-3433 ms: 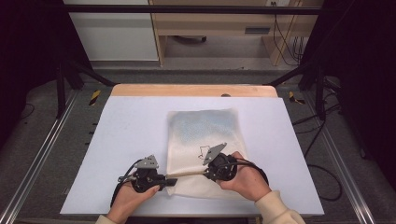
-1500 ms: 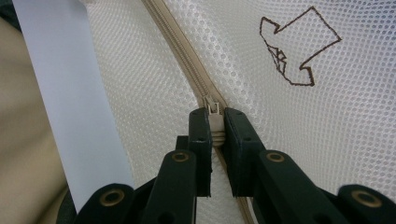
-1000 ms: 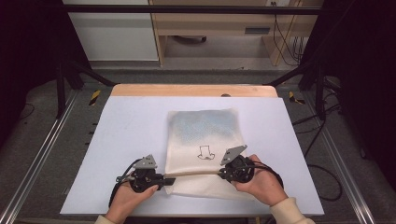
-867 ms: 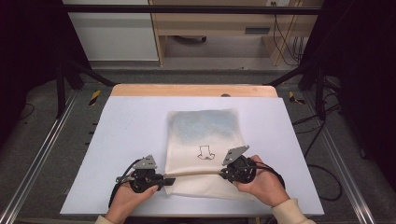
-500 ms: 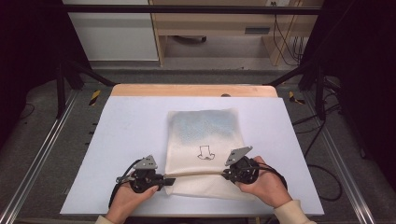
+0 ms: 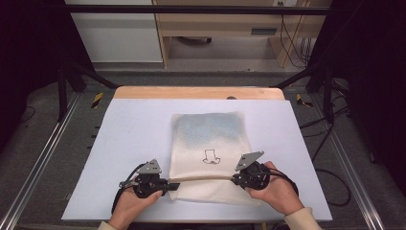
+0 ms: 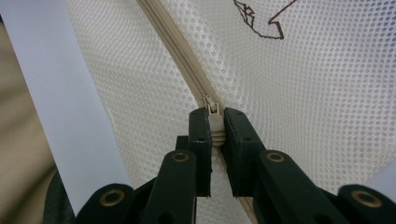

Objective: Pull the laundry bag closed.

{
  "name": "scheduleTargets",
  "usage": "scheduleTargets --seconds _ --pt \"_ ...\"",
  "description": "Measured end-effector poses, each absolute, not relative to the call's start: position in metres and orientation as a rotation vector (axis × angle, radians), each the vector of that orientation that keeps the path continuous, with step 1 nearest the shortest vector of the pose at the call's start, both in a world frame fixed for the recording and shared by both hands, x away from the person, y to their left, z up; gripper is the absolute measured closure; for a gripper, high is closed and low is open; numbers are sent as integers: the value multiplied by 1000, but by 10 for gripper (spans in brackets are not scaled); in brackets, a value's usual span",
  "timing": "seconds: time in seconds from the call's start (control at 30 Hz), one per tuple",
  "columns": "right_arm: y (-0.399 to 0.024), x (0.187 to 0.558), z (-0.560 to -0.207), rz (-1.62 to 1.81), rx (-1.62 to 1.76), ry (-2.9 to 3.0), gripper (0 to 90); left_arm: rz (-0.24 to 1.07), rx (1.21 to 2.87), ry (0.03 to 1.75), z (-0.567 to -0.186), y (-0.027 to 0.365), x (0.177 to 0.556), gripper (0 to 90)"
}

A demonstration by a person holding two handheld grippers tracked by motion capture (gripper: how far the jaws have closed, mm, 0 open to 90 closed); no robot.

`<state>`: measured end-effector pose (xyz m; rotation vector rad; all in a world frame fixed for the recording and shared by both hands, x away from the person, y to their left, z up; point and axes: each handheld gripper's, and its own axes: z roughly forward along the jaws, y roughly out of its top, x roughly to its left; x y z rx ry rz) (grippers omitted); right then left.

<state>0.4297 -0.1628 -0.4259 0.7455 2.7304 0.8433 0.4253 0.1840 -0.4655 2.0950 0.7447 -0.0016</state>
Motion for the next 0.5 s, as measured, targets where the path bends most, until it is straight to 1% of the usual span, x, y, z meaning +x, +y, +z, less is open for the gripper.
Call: scheduleTargets --seconds 0.5 --pt "-174 429 -428 840 785 2716 821 4 2099 743 -465 184 425 819"
